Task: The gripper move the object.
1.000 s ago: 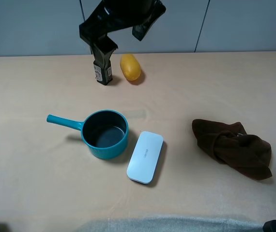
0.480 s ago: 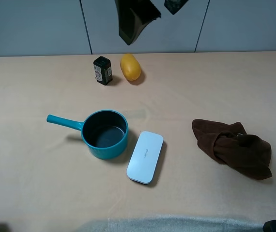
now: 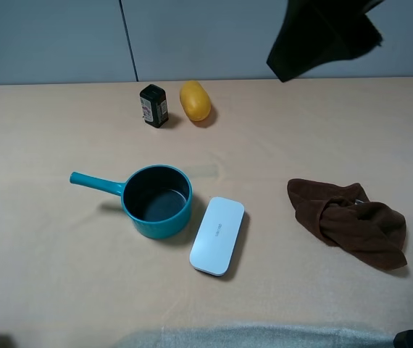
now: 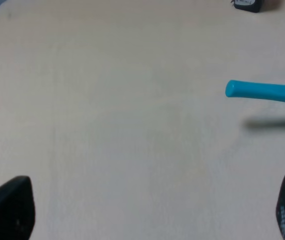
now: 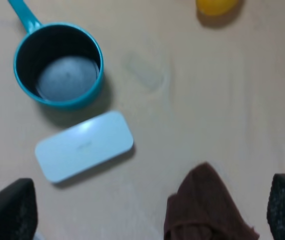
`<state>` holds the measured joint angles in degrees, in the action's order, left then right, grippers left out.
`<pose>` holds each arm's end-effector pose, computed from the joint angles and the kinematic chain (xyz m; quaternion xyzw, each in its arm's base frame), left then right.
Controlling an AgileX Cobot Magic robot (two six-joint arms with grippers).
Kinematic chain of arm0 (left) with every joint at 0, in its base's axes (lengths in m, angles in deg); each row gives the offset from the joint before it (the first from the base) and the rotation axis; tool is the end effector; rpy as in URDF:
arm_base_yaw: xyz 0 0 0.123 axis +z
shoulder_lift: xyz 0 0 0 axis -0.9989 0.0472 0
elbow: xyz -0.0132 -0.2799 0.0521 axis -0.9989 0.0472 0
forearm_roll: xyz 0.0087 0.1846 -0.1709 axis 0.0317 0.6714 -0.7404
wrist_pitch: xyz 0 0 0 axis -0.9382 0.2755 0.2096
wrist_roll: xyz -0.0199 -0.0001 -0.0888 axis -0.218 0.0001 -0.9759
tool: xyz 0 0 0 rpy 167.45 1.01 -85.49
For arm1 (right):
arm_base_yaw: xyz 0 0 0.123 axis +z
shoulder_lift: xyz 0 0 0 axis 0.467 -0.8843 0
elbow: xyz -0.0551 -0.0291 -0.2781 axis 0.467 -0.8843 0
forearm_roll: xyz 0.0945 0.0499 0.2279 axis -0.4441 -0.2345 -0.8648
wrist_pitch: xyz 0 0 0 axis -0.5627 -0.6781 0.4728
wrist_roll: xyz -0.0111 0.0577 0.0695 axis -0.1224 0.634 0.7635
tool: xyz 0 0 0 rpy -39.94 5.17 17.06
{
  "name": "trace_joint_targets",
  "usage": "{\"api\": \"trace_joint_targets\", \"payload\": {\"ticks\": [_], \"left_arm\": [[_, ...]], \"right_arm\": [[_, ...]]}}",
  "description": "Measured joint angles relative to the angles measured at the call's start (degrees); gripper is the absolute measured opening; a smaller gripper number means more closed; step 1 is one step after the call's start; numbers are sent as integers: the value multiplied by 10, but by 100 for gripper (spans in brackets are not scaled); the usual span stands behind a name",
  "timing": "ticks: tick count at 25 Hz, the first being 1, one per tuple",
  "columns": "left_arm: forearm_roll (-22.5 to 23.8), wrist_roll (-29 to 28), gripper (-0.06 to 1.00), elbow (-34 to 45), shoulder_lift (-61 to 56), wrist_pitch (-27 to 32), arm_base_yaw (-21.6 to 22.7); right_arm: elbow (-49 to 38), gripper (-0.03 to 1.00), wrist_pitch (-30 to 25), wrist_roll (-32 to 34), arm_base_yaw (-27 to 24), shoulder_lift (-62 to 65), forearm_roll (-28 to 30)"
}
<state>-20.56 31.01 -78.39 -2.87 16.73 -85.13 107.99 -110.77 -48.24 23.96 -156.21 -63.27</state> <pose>-0.0047 -0.0035 0.2756 0.0622 0.8526 0.0360 0.5176 0.1529 0.1773 0.3981 -0.4029 0.8711 0.0710 0.2717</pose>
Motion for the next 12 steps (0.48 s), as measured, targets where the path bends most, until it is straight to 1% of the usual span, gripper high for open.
{"api": "trace_joint_targets", "payload": {"ticks": [6,12], "left_arm": [[0,0,96,0,0,0,0],[0,0,96,0,0,0,0]], "right_arm": [[-96,69,0,22,0,86,0],[-172,69,-1,58,-1,166,0]]}}
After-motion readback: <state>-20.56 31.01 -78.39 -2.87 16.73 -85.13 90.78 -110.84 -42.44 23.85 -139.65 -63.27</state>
